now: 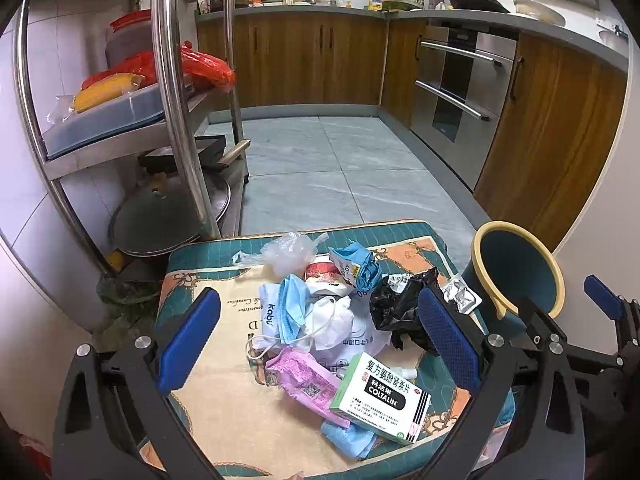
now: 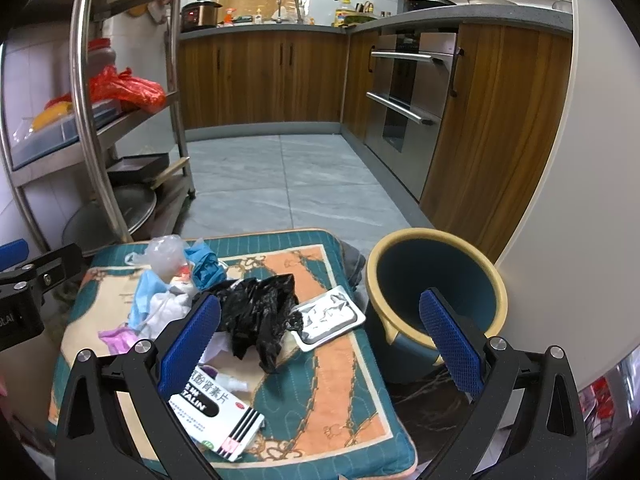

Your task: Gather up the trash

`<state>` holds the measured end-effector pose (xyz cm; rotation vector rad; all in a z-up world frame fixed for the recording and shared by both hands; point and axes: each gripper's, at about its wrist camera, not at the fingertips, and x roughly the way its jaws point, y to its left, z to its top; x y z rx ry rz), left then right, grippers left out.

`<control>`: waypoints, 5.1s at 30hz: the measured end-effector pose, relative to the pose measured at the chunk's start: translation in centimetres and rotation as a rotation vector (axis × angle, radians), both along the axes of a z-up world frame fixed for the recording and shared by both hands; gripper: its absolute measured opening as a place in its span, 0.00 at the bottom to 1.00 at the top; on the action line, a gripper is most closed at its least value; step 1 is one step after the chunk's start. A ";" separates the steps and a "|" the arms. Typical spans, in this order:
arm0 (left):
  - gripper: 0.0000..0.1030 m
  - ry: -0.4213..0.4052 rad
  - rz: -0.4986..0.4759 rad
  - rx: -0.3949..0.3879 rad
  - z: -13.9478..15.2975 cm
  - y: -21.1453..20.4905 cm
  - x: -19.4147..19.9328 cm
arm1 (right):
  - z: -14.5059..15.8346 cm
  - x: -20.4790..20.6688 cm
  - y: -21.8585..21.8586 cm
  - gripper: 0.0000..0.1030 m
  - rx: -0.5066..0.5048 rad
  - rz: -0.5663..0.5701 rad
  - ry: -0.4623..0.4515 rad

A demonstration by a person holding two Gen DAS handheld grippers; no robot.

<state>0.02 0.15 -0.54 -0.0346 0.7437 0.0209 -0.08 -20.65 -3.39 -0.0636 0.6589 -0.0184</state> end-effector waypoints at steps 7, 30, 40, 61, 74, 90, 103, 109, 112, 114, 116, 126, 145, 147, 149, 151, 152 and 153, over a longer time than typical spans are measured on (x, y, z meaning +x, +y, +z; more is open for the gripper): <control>0.95 0.000 -0.006 0.003 0.1 -0.1 0.0 | 0.0 0.0 0.1 0.97 -0.003 -0.001 0.000; 0.95 0.023 0.001 -0.031 0.0 0.2 0.3 | 0.1 0.0 -0.1 0.97 -0.001 -0.005 0.009; 0.95 0.021 0.000 -0.025 0.1 0.2 0.2 | 0.1 0.0 -0.1 0.97 -0.001 -0.006 0.010; 0.95 -0.070 -0.041 0.055 0.7 0.8 1.2 | 0.0 0.9 -0.4 0.97 0.000 0.006 0.013; 0.94 0.022 0.064 0.076 -2.7 7.9 8.9 | -0.6 8.7 -3.0 0.96 0.034 0.142 0.039; 0.75 0.156 -0.048 0.095 -10.7 6.3 16.7 | -7.1 11.1 1.6 0.74 0.088 0.297 0.210; 0.24 0.235 -0.127 0.047 -14.1 4.7 19.0 | -10.4 11.7 2.9 0.27 0.161 0.362 0.370; 0.15 0.230 -0.151 0.094 -13.6 4.1 18.6 | -9.7 11.4 3.0 0.16 0.173 0.378 0.365; 0.13 0.196 -0.126 0.101 -12.2 4.7 17.9 | -8.6 11.2 2.9 0.14 0.181 0.381 0.344; 0.13 0.163 -0.109 0.099 -10.9 5.1 17.3 | -7.6 11.1 2.9 0.14 0.181 0.383 0.320; 0.12 0.124 -0.091 0.097 -9.3 5.5 16.6 | -6.5 10.8 2.8 0.14 0.189 0.386 0.292; 0.12 -0.065 -0.085 0.049 -1.0 3.7 12.6 | 2.1 10.1 -0.6 0.14 0.189 0.301 0.082; 0.12 -0.150 -0.482 0.018 0.4 -14.9 10.6 | 4.0 11.6 -14.4 0.14 0.074 -0.026 0.017; 0.12 -0.138 -0.522 0.020 -0.4 -16.8 10.7 | 2.8 12.4 -15.7 0.14 0.044 -0.052 0.040; 0.12 -0.126 -0.553 0.026 -1.1 -18.6 11.0 | 1.7 12.7 -16.8 0.14 0.038 -0.067 0.067; 0.12 -0.113 -0.576 0.027 -1.9 -19.9 11.2 | 0.7 13.0 -17.5 0.14 0.028 -0.079 0.094; 0.12 -0.103 -0.586 0.026 -2.4 -20.6 11.4 | 0.1 13.3 -18.0 0.14 0.017 -0.085 0.113; 0.12 -0.093 -0.593 0.025 -2.9 -21.0 11.4 | -0.5 13.4 -18.3 0.14 0.008 -0.092 0.127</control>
